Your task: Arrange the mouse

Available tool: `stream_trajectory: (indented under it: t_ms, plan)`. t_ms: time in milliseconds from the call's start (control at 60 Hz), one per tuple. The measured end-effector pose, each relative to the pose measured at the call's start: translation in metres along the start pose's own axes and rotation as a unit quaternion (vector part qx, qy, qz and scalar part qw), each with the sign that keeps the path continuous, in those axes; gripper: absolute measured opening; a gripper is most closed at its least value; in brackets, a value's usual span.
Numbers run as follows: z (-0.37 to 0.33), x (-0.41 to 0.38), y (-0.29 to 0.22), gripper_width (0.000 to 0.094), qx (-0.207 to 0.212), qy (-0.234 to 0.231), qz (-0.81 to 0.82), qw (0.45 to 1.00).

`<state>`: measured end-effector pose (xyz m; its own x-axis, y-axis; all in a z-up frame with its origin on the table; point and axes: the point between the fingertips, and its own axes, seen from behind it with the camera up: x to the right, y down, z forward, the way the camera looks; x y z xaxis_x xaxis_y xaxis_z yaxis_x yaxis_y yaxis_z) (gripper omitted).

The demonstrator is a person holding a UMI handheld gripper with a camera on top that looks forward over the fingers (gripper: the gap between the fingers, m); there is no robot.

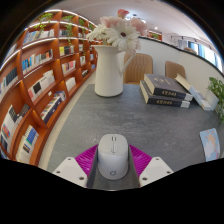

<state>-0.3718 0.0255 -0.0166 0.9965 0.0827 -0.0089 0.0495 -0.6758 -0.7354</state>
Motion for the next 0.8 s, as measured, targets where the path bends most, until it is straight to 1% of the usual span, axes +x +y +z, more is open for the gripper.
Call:
stream_trajectory:
  t_ms: [17, 50, 183, 267, 383, 467, 583, 700, 800]
  plan:
    - [0.0, 0.002, 0.0, 0.0518, -0.001, 0.003, 0.003, 1.0]
    - [0.0, 0.002, 0.0, 0.0508, -0.002, 0.002, 0.008, 1.0]
    - [0.001, 0.004, 0.0, 0.0393, -0.005, -0.001, 0.013, 1.0]
    - [-0.001, 0.002, 0.002, 0.0364, -0.014, -0.01, 0.001, 1.0]
    - [-0.009, 0.004, -0.003, 0.0363, -0.031, -0.032, -0.01, 0.999]
    - [-0.033, 0.017, -0.032, 0.0363, -0.014, -0.047, -0.018, 0.999]
    - [-0.084, 0.053, -0.105, 0.0362, 0.047, -0.062, -0.055, 0.995]
    - [-0.14, 0.126, -0.172, 0.0362, 0.106, -0.037, -0.07, 0.991]
    - [-0.18, 0.202, -0.205, 0.036, 0.145, -0.01, -0.071, 0.987]
